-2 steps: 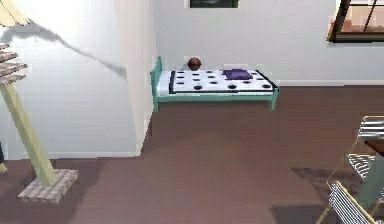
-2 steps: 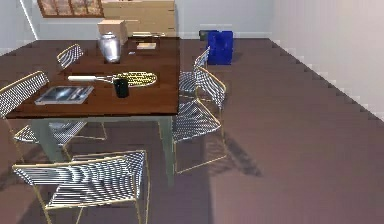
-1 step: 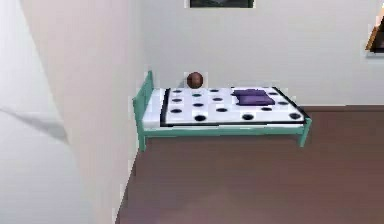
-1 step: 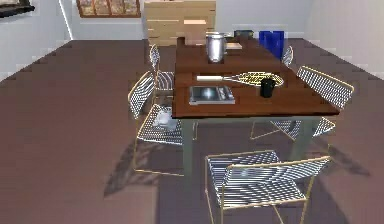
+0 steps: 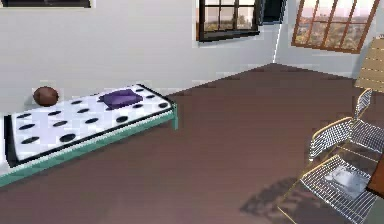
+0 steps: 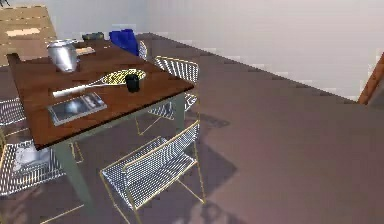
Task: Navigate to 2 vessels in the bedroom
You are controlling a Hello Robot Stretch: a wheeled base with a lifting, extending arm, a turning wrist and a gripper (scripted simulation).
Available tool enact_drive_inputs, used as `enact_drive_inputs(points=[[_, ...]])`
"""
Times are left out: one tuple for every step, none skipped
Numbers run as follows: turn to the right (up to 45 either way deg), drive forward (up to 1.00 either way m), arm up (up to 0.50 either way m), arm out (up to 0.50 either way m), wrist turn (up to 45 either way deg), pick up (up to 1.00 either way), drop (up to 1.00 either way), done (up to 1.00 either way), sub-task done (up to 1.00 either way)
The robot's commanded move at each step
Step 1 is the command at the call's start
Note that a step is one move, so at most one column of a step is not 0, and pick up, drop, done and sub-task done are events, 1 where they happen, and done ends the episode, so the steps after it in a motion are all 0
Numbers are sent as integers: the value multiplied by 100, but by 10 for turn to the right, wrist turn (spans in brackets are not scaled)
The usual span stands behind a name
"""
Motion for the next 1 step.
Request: enact_drive_inputs(points=[[0,100,0,0,0,0,0,0,0]])
